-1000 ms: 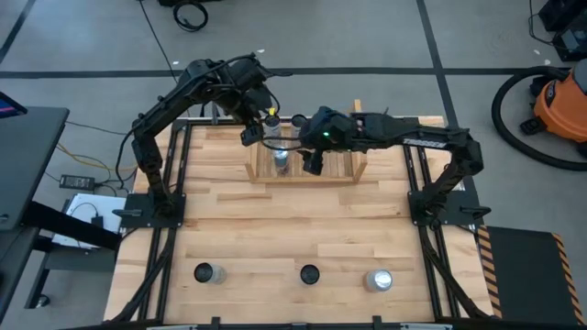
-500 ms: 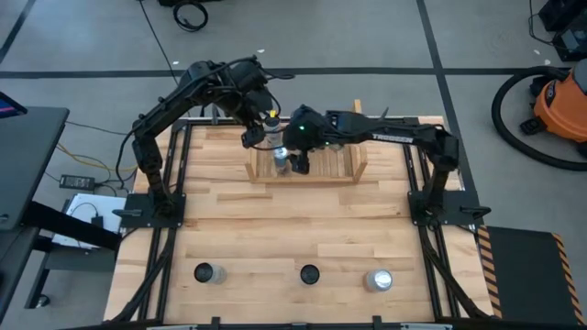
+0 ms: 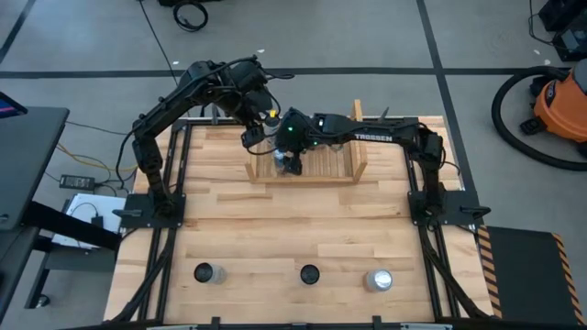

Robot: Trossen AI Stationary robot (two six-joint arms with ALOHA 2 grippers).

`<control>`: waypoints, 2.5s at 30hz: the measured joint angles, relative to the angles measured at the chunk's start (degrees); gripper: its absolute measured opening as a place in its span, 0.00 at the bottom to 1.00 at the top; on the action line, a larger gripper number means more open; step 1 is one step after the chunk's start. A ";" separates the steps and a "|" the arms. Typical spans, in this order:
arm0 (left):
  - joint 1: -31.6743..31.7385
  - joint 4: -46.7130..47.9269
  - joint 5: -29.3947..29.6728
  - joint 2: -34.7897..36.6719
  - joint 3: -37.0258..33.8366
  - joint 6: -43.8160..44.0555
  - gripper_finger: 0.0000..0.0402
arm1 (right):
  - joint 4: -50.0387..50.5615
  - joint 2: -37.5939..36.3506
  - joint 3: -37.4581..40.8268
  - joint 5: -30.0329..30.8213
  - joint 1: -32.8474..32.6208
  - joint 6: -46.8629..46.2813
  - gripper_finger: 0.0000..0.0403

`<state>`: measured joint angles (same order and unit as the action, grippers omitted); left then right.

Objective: Place canned beverage on shelf
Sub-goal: Put the blue soda can into the shelf

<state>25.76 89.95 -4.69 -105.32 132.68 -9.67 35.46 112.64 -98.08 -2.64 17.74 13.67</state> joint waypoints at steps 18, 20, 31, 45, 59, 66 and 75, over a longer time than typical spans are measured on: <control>-0.02 0.04 -0.22 -0.02 0.00 0.00 0.70 | -2.19 3.18 0.17 -0.55 0.50 -1.05 0.76; -0.02 0.02 -0.22 -0.02 0.00 -0.04 0.70 | -2.15 3.62 0.15 -0.17 0.50 -1.07 0.76; -0.02 0.04 -0.15 -0.02 0.00 -1.22 0.70 | -1.47 3.57 0.13 -0.06 0.78 -0.68 0.65; 0.17 0.04 -0.07 -0.02 0.00 -1.49 0.70 | 8.41 0.97 -0.55 -0.16 0.85 -8.13 0.62; 0.17 0.07 -0.07 -0.02 0.00 -1.60 0.70 | 13.12 -13.43 4.67 2.22 4.34 -10.63 0.62; 0.17 0.07 -0.09 -0.02 0.00 -2.10 0.70 | 6.49 -22.21 16.93 2.16 6.90 -13.10 0.62; 0.17 0.07 -0.09 -0.02 0.00 -2.12 0.70 | 2.73 -29.16 30.07 7.83 6.75 -18.07 0.63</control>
<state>25.93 90.02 -4.78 -105.34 132.68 -11.79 38.20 83.48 -68.01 5.19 24.49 -4.40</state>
